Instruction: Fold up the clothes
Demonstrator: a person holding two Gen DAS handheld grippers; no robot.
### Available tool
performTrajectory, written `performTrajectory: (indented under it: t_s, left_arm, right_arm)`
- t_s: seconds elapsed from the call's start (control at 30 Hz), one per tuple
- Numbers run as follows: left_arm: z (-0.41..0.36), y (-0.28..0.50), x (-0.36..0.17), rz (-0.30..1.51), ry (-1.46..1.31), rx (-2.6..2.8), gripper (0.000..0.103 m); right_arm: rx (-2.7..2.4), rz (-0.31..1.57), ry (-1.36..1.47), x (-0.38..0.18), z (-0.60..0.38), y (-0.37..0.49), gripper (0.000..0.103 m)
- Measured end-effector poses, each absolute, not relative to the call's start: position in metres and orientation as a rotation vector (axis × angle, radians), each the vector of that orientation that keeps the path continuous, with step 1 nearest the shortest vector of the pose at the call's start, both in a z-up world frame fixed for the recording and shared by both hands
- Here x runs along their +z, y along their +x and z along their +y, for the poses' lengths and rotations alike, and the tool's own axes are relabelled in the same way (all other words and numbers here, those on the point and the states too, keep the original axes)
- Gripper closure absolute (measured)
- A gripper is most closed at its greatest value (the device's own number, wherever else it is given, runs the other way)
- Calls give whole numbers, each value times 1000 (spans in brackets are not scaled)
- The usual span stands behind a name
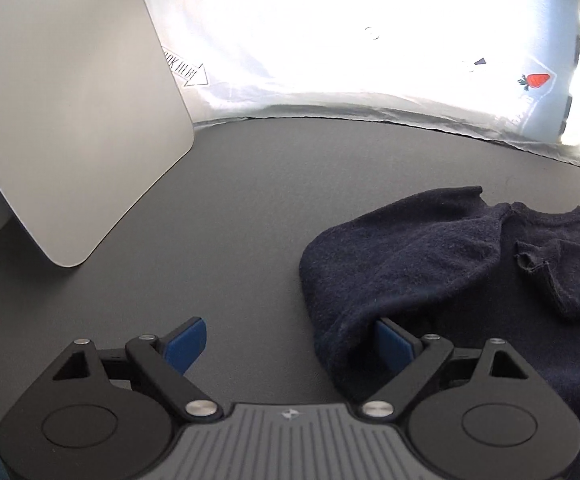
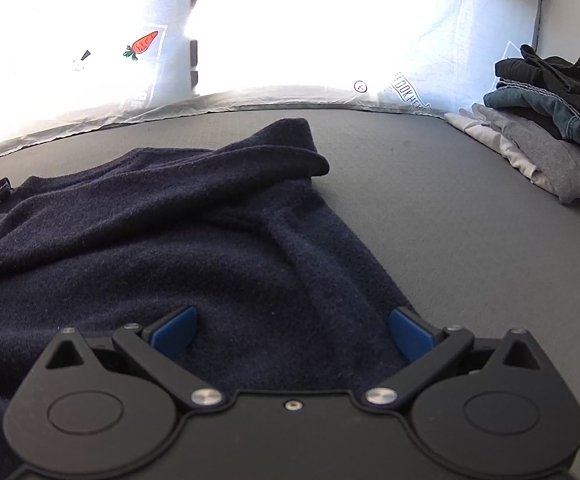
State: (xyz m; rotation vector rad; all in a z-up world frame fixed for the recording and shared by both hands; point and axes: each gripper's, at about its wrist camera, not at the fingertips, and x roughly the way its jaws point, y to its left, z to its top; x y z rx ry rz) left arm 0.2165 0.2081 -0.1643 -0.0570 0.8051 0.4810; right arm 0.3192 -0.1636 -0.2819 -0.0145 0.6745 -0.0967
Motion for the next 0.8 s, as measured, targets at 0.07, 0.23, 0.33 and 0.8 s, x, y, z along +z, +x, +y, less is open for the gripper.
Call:
performTrajectory:
  t_s: [0.07, 0.23, 0.33, 0.8]
  left_arm:
    - [209, 216, -151, 769, -120, 445, 12]
    - [212, 222, -133, 663, -321, 366, 12]
    - [184, 244, -136, 675, -176, 354, 19]
    - [102, 330, -218, 846, 473, 86, 47]
  right_arm:
    - [-94, 675, -9, -282, -164, 319, 0]
    - [-86, 675, 1, -283, -166, 320, 0]
    - [-79, 675, 2, -283, -167, 321, 0]
    - [-74, 673, 1, -284, -167, 322, 0]
